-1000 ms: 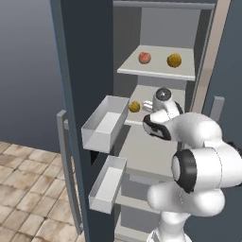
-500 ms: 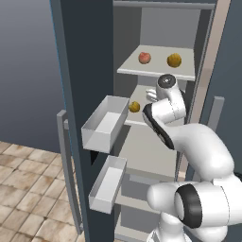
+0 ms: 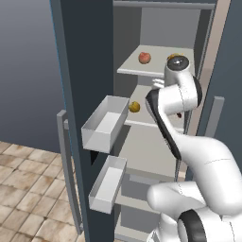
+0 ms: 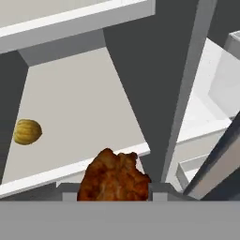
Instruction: Take the chicken drumstick and squash from the second highest rack and move them to the highest rack where the peach and squash are located, to maximize freezer space. Close the freezer door after rearranging.
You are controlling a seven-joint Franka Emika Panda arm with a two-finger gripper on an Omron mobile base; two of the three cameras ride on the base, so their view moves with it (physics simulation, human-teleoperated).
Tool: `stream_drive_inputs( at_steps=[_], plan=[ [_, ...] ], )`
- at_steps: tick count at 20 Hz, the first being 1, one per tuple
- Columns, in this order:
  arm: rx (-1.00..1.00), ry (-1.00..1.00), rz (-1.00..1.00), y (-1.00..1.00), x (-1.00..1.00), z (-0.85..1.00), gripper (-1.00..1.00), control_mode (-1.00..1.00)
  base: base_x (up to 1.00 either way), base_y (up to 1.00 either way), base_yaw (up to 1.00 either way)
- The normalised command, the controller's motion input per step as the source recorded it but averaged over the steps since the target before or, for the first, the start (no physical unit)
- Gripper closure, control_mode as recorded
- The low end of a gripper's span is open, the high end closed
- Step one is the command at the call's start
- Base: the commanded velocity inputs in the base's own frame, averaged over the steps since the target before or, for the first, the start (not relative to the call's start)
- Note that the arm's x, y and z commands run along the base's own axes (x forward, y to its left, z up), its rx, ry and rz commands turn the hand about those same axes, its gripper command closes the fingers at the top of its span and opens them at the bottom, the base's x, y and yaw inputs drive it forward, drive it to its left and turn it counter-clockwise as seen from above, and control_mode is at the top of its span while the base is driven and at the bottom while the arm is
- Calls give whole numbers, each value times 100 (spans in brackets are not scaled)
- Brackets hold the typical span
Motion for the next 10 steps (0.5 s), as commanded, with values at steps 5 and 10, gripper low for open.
stream_drive_inputs(
  at_steps=[5, 10],
  plan=[
    [0, -4, 0, 6, -74, 71, 100, -100, 0, 0, 0],
    [0, -14, 0, 0, -28, 90, 100, -100, 0, 0, 0]
  ],
)
